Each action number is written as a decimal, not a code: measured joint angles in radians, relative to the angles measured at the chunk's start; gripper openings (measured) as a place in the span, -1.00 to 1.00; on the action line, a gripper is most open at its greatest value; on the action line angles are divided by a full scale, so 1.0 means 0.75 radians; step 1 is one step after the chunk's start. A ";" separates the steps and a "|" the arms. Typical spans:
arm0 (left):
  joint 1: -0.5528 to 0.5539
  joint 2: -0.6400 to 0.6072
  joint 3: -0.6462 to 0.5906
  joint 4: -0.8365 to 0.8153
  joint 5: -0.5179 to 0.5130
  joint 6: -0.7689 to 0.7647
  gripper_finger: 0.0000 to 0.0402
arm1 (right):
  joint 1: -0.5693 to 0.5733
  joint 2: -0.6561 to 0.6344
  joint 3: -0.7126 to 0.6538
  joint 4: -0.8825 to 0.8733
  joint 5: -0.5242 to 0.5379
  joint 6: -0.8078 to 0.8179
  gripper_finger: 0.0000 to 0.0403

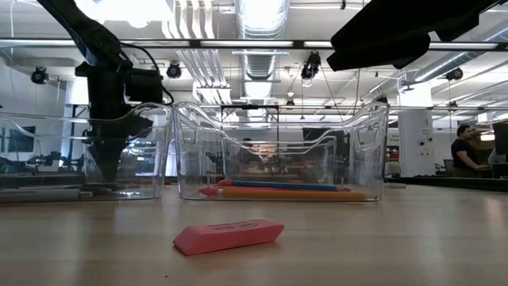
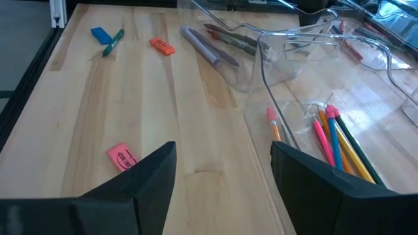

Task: Sort crayons/erasers/pens/pencils in bins
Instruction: Put the gray crayon into the top left transparent bin

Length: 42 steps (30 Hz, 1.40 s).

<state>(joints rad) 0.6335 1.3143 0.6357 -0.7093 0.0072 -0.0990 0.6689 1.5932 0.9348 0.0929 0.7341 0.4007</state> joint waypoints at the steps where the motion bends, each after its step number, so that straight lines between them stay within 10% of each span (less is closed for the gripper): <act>1: -0.008 0.003 0.000 0.000 0.000 0.002 -0.62 | 0.000 0.000 0.000 -0.001 0.000 0.000 0.18; 23: -0.176 -0.102 0.002 0.004 0.059 0.106 -0.14 | 0.000 0.000 -0.003 -0.001 0.000 0.000 0.18; 42: -0.597 -0.186 0.003 0.007 0.068 0.119 -0.13 | 0.000 0.000 -0.003 -0.002 0.000 0.000 0.18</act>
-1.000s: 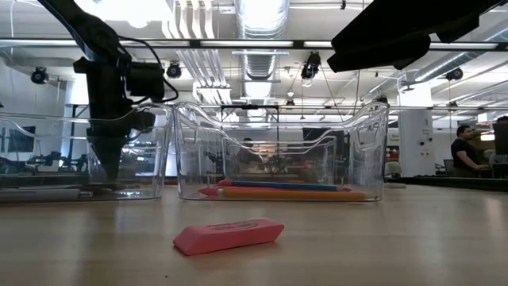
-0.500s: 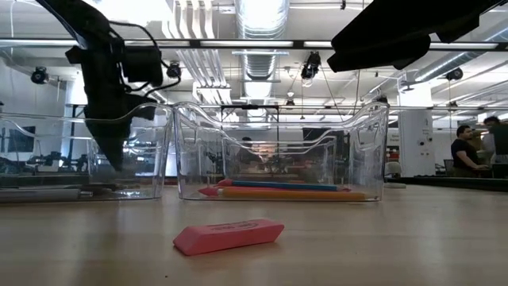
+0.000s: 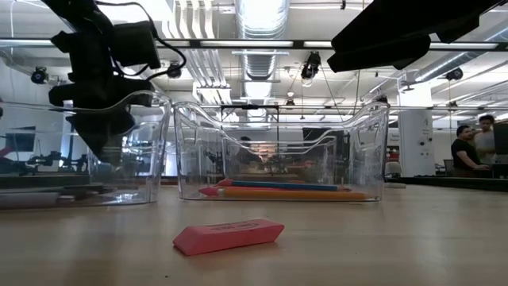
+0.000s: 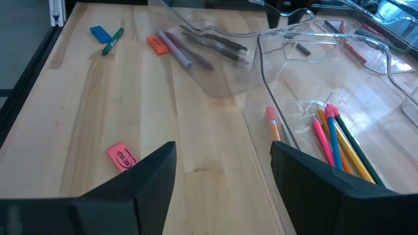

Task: Sort crayons/erasers/pens/pencils in bins
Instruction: Put the gray crayon into the top left transparent bin

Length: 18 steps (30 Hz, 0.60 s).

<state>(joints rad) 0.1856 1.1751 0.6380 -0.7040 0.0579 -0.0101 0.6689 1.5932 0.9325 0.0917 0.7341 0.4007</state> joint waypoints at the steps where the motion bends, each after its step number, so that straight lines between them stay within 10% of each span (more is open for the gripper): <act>1: -0.014 0.000 0.000 0.000 0.000 0.000 -0.13 | 0.000 0.000 0.000 -0.001 0.000 0.000 0.18; 18: 0.239 -0.117 0.029 -0.009 -0.116 0.145 -0.12 | 0.000 0.000 0.000 0.001 0.000 0.000 0.18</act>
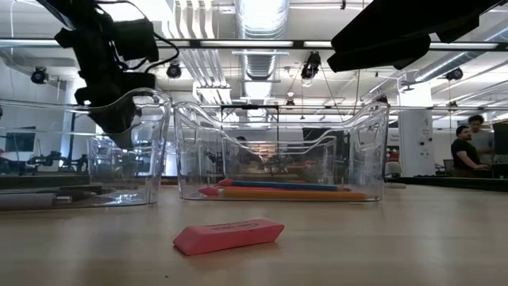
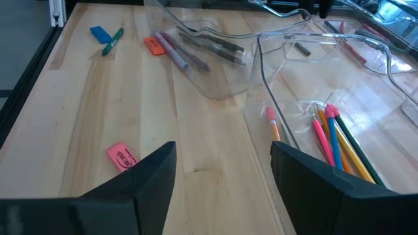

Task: Sort crayons/erasers/pens/pencils in bins
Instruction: Put the gray crayon into the top left transparent bin

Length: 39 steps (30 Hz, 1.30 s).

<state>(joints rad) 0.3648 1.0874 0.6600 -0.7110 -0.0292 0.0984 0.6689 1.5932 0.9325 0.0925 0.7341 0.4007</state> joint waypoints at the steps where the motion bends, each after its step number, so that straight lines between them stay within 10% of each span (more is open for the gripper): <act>1: 0.024 0.001 -0.008 0.004 0.003 0.010 -0.12 | 0.000 0.000 0.000 0.000 0.000 0.000 0.18; 31: 0.116 0.494 -0.023 0.135 -0.058 0.042 -0.14 | 0.000 0.000 0.000 -0.003 0.000 0.000 0.18; 39: 0.117 0.508 -0.025 0.154 -0.090 0.045 -0.56 | 0.000 0.000 0.000 -0.003 0.000 0.000 0.18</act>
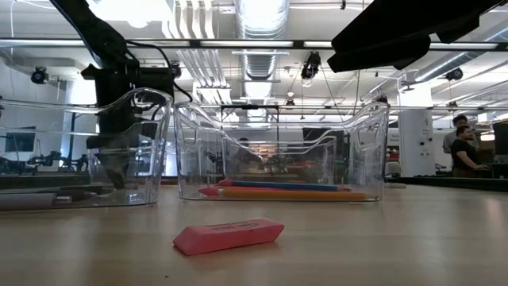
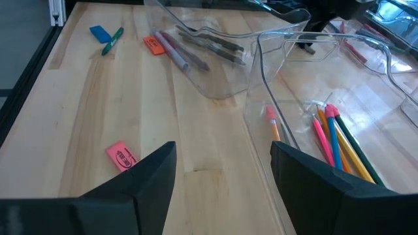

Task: Sort crayons/erasers/pens/pencils in bins
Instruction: Put the gray crayon into the top left transparent bin

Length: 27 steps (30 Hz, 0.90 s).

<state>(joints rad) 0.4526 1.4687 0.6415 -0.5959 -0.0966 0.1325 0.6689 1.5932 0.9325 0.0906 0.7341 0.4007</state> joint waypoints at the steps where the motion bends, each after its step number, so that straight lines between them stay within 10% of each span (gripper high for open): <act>1: 0.000 0.000 0.000 0.001 -0.005 0.001 -0.62 | 0.000 0.000 0.000 0.000 0.000 0.000 0.18; 9: 0.002 0.001 -0.006 -0.001 -0.009 0.006 -0.95 | 0.000 0.000 0.000 0.000 0.000 0.000 0.18; 27: -0.018 -0.249 0.046 -0.206 0.056 -0.033 -0.99 | 0.000 0.000 0.000 -0.005 0.000 0.000 0.18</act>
<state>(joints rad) 0.4388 1.2821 0.6761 -0.7507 -0.0545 0.1075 0.6693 1.5932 0.9325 0.0868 0.7341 0.4007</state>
